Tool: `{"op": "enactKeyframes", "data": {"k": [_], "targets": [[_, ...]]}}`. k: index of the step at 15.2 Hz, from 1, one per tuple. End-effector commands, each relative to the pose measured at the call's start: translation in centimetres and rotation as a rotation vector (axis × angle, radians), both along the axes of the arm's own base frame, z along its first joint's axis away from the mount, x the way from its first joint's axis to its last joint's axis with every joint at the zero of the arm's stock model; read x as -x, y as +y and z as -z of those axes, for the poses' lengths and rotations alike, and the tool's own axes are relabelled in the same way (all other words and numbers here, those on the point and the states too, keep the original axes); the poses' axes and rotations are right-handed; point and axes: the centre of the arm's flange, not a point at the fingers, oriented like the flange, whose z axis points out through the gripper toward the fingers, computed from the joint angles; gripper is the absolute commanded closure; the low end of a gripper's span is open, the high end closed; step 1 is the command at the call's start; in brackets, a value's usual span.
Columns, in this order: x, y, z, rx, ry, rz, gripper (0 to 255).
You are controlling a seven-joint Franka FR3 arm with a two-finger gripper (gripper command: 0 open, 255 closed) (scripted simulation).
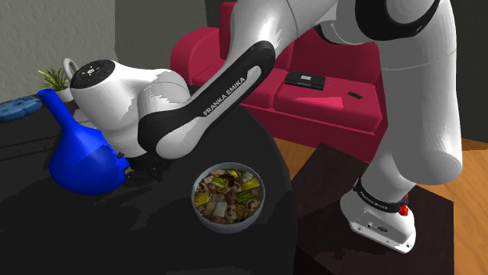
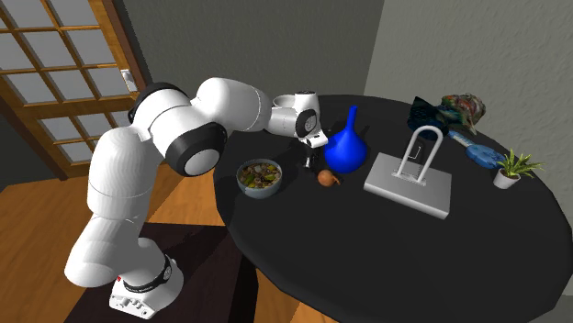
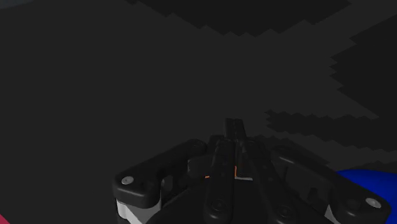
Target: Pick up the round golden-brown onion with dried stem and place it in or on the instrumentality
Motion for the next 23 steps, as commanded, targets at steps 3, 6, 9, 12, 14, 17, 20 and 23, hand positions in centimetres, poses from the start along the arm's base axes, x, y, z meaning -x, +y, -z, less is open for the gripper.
{"op": "enactKeyframes", "data": {"k": [3, 6, 9, 12, 14, 17, 20, 23], "targets": [[-0.8, -0.6, -0.8, -0.021, -0.015, 0.017, 0], [-3.2, -2.5, -3.0, -0.085, -0.062, 0.068, 0], [-3.7, -2.8, -2.3, -0.093, -0.067, 0.074, 0], [-4.0, -2.9, -0.7, -0.093, -0.067, 0.074, 0], [-4.3, -2.9, 0.6, -0.093, -0.067, 0.074, 0], [-4.3, -2.9, 0.6, -0.093, -0.067, 0.074, 0], [-4.3, -2.9, 0.6, -0.093, -0.067, 0.074, 0], [-4.6, -3.0, 0.7, -0.093, -0.067, 0.074, 255]]}}
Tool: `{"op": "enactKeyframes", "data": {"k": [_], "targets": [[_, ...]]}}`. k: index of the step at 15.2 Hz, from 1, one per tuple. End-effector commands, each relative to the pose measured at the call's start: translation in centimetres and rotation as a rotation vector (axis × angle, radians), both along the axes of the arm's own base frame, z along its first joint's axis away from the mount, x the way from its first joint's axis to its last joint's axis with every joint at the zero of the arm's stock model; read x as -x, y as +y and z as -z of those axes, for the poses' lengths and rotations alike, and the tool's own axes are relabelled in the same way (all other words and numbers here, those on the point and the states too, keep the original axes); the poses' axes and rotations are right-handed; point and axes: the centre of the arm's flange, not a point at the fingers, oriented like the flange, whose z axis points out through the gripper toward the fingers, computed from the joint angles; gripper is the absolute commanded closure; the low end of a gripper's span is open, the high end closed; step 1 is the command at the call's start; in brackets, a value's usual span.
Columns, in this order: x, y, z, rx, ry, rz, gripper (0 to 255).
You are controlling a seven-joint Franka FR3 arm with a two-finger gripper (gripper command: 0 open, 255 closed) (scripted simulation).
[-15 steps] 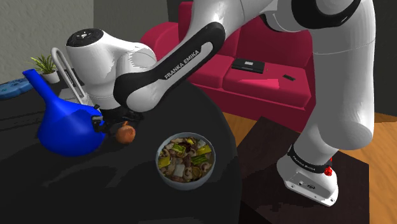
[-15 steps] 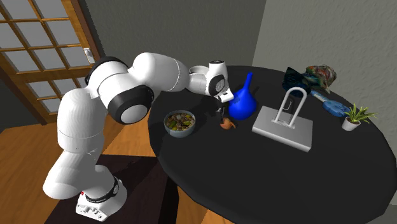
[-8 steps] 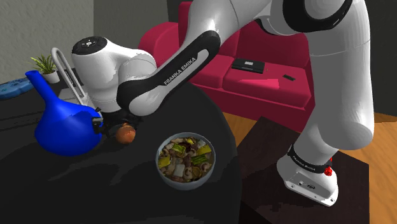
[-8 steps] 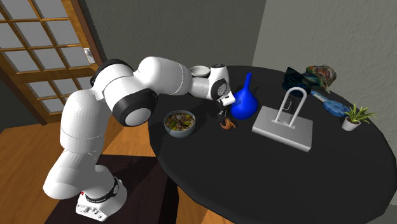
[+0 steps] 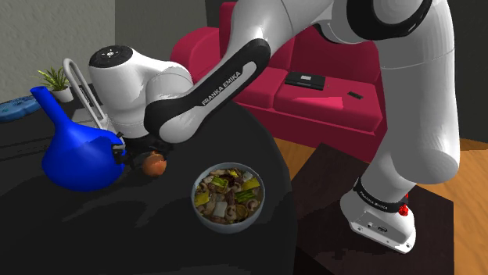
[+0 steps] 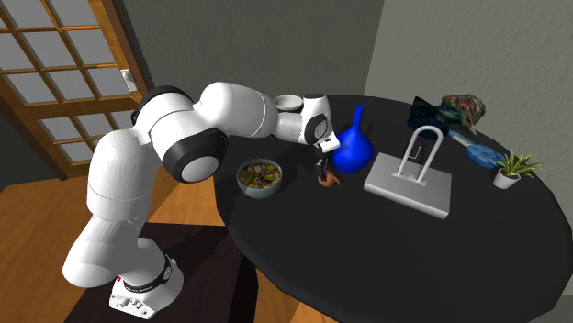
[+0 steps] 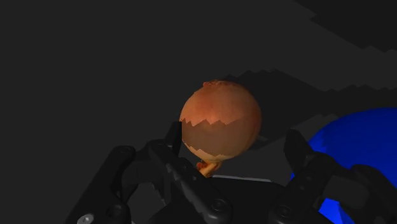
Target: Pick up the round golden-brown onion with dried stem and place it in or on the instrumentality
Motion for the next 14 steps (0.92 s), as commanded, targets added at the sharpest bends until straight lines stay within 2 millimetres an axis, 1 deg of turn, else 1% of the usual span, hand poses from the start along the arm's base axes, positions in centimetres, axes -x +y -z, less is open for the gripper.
{"op": "enactKeyframes", "data": {"k": [1, 3, 5, 6, 7, 8, 9, 14], "targets": [[0.0, -0.8, 1.9, 0.023, 0.032, 0.007, 255], [-0.7, -0.7, 2.0, 0.023, 0.032, 0.006, 255], [0.1, -0.6, 2.6, 0.023, 0.033, 0.007, 255], [-0.4, -0.4, 3.0, 0.023, 0.033, 0.007, 255], [0.1, -0.2, 2.7, 0.024, 0.032, 0.007, 255], [-0.3, -0.3, 2.6, 0.024, 0.032, 0.007, 255], [0.1, -0.4, 1.7, 0.023, 0.032, 0.007, 255], [0.1, -0.4, -0.9, 0.023, 0.032, 0.007, 255]]}}
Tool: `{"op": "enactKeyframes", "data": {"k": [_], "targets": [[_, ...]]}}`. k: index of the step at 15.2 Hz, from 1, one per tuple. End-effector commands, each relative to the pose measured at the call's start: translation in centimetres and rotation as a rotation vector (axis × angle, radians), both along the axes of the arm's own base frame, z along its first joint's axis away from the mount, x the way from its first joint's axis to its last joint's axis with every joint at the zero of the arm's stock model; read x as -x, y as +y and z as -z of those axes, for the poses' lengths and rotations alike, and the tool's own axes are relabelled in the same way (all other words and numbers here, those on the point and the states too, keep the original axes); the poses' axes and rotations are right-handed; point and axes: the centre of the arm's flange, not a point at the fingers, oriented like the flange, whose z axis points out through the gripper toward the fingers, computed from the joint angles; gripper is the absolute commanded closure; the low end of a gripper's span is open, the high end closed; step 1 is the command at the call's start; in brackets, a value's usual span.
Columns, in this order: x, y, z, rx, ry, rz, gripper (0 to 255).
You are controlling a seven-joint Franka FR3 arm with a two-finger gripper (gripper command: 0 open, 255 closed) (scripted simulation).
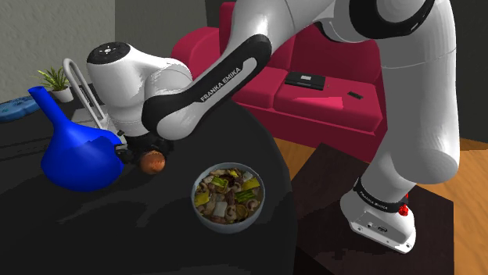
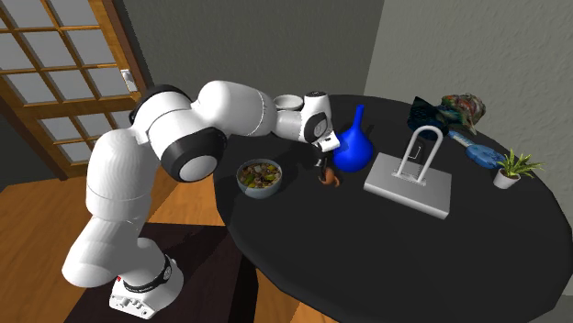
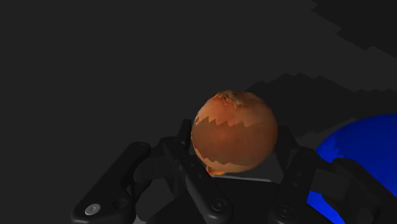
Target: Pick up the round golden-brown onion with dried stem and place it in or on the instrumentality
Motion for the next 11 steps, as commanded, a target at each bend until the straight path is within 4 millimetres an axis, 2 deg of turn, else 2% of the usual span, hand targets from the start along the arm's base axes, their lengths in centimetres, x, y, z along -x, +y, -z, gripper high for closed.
{"op": "enactKeyframes", "data": {"k": [1, 11], "targets": [[-0.1, -0.1, -1.1, 0.001, 0.001, 0.0, 255], [-0.1, -0.1, -6.3, 0.001, 0.001, 0.0, 255]]}}
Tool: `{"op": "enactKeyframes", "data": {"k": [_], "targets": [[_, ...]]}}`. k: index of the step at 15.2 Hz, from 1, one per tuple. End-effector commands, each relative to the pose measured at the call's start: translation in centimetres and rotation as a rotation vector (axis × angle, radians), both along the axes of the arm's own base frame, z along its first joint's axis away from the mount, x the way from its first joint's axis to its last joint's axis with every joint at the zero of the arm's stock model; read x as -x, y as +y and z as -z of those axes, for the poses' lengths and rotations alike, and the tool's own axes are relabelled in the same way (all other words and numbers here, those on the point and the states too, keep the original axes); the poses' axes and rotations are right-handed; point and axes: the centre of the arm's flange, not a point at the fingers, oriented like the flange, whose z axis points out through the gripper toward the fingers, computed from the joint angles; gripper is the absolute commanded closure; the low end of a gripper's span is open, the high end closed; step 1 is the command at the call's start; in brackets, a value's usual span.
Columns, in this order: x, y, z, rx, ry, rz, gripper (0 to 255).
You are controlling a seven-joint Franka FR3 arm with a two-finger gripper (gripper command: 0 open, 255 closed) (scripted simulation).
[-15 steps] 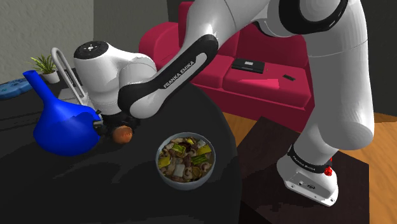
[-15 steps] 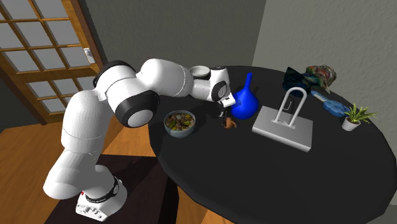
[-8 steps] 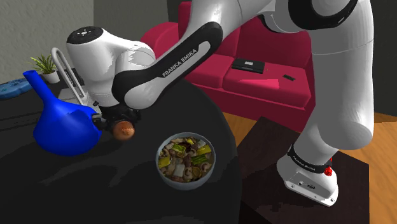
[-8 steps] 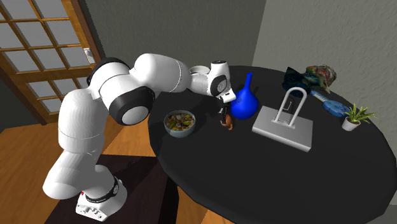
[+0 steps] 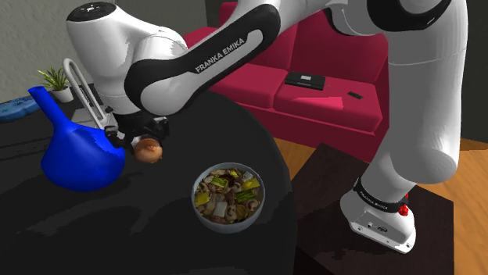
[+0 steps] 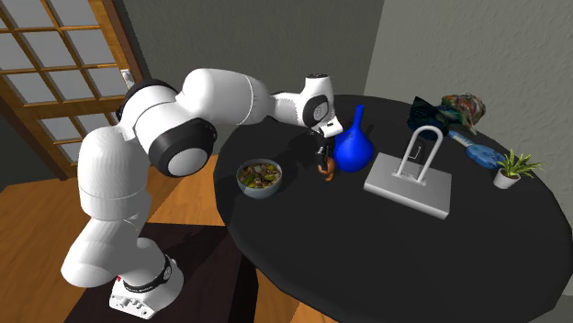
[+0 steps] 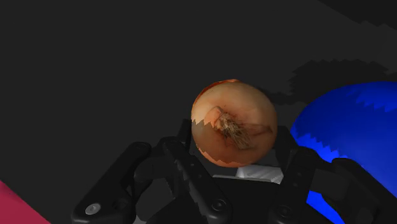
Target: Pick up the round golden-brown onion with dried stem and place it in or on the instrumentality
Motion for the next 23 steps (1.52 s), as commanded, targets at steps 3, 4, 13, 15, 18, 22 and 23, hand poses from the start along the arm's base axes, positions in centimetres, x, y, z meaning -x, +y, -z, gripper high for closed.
{"op": "enactKeyframes", "data": {"k": [3, 4, 13, 15, 18, 22, 23], "targets": [[0.0, 0.0, -2.1, 0.0, 0.0, 0.0, 255], [0.0, 0.0, -2.6, 0.0, 0.0, 0.0, 255], [0.0, 0.0, -7.4, 0.0, 0.0, 0.0, 255], [0.0, 0.0, -8.4, 0.0, 0.0, 0.0, 255], [1.3, -0.2, -9.0, 0.0, 0.0, 0.0, 255], [6.5, -1.1, -9.0, 0.0, 0.0, 0.0, 255], [7.8, -1.3, -9.0, 0.0, 0.0, 0.0, 255]]}}
